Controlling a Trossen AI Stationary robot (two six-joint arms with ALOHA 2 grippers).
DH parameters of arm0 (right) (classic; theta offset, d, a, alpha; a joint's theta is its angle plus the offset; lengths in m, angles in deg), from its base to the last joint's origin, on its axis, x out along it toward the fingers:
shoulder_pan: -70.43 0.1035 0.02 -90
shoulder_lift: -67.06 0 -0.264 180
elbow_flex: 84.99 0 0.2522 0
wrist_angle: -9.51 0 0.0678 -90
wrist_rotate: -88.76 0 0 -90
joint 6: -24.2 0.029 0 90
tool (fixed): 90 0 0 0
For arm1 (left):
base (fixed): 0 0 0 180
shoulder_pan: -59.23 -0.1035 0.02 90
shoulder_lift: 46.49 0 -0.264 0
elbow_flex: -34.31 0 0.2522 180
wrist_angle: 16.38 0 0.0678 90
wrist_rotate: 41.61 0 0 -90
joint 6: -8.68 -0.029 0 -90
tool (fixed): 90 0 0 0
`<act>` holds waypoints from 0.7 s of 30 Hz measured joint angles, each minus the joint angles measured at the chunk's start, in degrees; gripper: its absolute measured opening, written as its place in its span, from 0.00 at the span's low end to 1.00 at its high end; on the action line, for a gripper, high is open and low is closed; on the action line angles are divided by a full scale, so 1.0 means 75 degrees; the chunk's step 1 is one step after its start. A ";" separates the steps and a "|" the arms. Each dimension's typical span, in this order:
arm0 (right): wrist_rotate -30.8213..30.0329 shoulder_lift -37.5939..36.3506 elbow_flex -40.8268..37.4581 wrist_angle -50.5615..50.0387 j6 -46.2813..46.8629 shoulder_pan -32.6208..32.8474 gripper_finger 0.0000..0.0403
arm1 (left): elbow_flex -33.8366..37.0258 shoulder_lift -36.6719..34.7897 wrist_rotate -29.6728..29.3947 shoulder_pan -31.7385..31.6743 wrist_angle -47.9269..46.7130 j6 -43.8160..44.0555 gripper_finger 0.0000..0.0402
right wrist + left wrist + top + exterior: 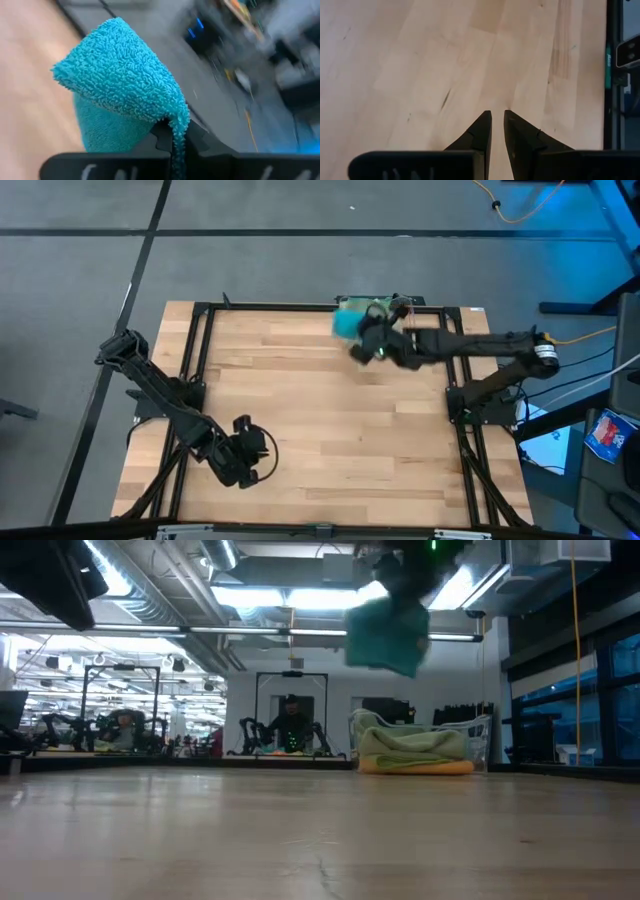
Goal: Fold microfiber towels
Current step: Stack the blue microfiber towel on top of the green microfiber towel in the transparent bin
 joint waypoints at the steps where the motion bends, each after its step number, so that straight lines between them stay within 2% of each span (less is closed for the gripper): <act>1: -0.0004 0.0003 -0.0003 -0.0252 0.0337 -0.0304 0.02 | 0.0000 0.0000 -0.0002 -0.0023 0.0000 -0.0004 0.11; 4: 0.0094 0.0003 -0.0003 -0.0830 0.1341 -0.1193 0.02 | 0.0000 0.0003 -0.0001 -0.0091 0.0000 -0.0046 0.11; 9: 0.0814 0.0034 0.0000 -0.1457 0.2290 -0.2273 0.02 | 0.0000 0.0003 0.0000 -0.0180 0.0000 -0.0262 0.11; 16: 0.0709 0.0386 0.0003 -0.2491 0.3260 -0.2983 0.02 | 0.0000 0.0006 0.0003 -0.0194 0.0000 -0.0321 0.11; 21: 0.0388 0.0692 0.0003 -0.2602 0.3695 -0.3136 0.02 | 0.0000 0.0006 0.0004 -0.0153 0.0000 -0.0324 0.11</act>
